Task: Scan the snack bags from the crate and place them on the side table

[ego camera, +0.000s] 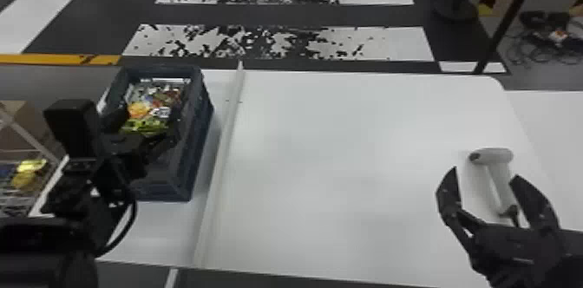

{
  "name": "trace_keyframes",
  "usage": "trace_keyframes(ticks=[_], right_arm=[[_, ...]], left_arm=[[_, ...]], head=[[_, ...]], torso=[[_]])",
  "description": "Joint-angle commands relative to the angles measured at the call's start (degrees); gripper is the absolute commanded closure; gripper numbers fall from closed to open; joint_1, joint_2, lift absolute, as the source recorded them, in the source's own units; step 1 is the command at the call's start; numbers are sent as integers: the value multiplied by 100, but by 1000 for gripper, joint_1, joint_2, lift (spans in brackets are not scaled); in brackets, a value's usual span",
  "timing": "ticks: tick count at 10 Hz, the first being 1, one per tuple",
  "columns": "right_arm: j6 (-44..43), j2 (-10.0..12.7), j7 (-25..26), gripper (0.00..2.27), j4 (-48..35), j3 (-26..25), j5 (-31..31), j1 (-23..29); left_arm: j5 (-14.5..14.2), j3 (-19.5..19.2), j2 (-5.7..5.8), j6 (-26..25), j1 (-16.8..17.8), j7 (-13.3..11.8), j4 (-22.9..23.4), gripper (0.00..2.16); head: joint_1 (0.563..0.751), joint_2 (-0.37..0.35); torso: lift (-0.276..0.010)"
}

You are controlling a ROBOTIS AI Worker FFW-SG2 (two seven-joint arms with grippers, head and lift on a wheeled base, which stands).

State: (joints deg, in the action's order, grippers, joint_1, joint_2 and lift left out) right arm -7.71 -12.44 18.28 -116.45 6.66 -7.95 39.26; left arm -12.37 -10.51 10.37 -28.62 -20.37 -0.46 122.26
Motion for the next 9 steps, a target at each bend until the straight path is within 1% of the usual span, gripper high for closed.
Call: trace_keyframes(ticks=[1, 3, 4, 5, 6, 7, 8, 9], right_arm=[[29, -13, 0, 80, 18, 11, -4, -15], [29, -22, 0, 80, 35, 11, -4, -15], [29, -39, 0, 80, 35, 11, -4, -15], [47, -39, 0, 80, 35, 11, -4, -15], [47, -48, 0, 80, 35, 2, -4, -15], [64, -48, 0, 80, 35, 2, -13, -15], [64, -57, 0, 80, 35, 2, -13, -15], [64, -57, 0, 80, 35, 2, -13, -15]], left_arm=[[-2, -232, 0, -562, 367, -59, -132, 87], [-2, -434, 35, -1159, 877, -182, -387, 87], [7, -469, 70, -1511, 1255, -314, -642, 87], [51, -478, 149, -1810, 1624, -428, -949, 87], [59, -443, 255, -1950, 1914, -516, -1239, 87], [68, -417, 316, -2179, 2116, -543, -1476, 87], [68, -390, 378, -2320, 2257, -631, -1687, 87], [112, -373, 413, -2566, 2406, -771, -1898, 80]], head=[[695, 94], [695, 132], [695, 145], [695, 150], [695, 156], [695, 162], [695, 167], [695, 168]], torso=[[-81], [-81], [-81], [-81], [-81], [-81], [-81], [-81]])
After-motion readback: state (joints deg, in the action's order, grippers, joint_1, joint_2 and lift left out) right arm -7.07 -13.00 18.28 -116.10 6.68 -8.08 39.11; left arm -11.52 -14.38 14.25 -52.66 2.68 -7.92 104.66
